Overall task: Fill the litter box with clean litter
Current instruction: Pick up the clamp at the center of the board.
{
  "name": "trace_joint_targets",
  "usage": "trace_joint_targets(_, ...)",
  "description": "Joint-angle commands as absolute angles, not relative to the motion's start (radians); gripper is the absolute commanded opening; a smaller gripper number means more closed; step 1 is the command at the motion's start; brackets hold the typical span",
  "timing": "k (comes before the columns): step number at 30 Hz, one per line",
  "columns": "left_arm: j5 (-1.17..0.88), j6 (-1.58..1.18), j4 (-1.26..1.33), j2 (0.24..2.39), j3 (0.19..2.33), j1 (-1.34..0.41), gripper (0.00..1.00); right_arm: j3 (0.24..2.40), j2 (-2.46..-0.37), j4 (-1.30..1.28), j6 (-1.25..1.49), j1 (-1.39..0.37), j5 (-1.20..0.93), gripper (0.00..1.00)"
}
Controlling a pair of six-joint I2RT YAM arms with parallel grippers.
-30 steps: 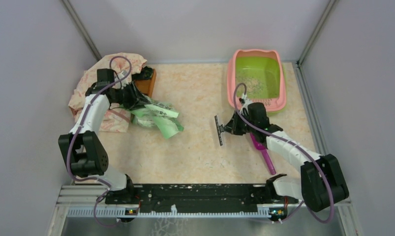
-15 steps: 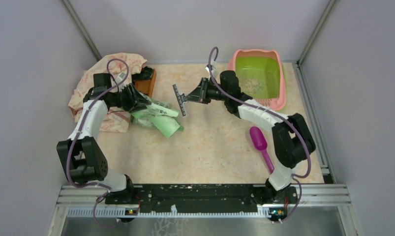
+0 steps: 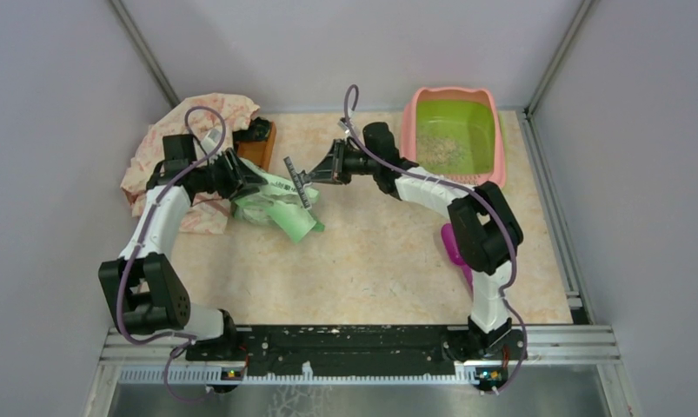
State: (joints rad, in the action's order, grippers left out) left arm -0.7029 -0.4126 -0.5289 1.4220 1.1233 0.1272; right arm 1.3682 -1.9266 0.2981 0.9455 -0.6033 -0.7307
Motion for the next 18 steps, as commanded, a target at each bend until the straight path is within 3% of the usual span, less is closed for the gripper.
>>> trace_joint_targets(1,-0.707,-0.429,-0.464,1.401,1.104,0.133,0.5,1.452,-1.963,0.321,0.951,-0.633,-0.758,0.0)
trace_joint_targets(18,-0.752,-0.54,-0.273,1.338,1.026,0.134,0.54,1.545,-2.056,0.298,0.946,-0.684,-0.811,0.0)
